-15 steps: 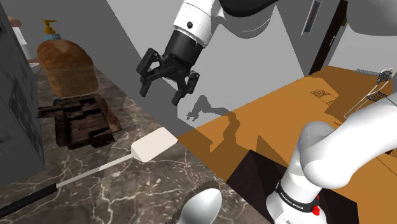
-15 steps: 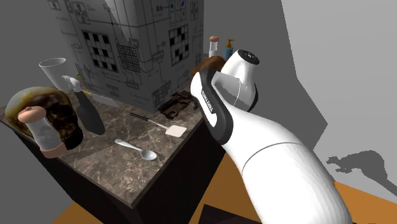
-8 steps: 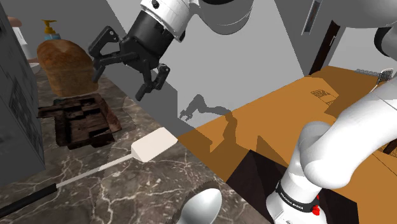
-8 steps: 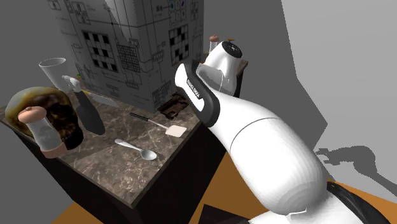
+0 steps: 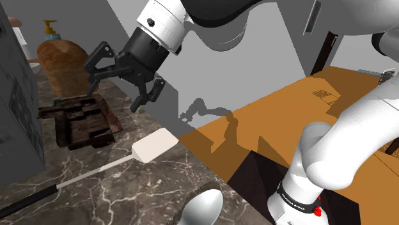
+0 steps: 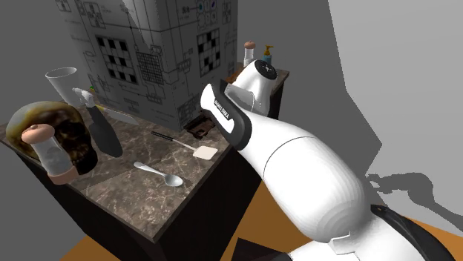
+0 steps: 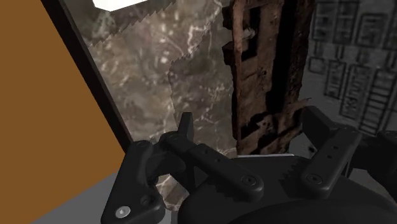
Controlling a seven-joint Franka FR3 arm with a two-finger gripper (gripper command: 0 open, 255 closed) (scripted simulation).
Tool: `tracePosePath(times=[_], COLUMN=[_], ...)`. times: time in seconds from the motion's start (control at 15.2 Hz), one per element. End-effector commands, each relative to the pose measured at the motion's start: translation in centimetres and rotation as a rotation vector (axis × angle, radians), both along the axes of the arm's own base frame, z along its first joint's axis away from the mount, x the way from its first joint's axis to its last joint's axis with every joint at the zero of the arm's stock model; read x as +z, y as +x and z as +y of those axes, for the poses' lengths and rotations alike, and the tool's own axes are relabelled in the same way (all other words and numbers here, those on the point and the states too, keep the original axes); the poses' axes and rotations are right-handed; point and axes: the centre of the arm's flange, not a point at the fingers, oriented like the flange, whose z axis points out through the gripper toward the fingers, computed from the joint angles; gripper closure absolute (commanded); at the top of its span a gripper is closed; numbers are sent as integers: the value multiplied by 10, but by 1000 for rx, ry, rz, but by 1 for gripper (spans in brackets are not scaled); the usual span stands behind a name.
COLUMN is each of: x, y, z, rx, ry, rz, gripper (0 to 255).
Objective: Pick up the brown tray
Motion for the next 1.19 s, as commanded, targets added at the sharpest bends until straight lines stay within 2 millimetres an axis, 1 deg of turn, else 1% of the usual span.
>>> tracePosePath(times=[0.0,0.07,0.13,0.73,1.12], x=[-8,-8,-7,-8,24], y=[1,1,1,1,1], z=[-1,-1,-1,-1,-1], rx=[0,0,0,0,0], ry=[0,0,0,0,0], rz=[0,0,0,0,0], gripper=[0,0,255,255,255])
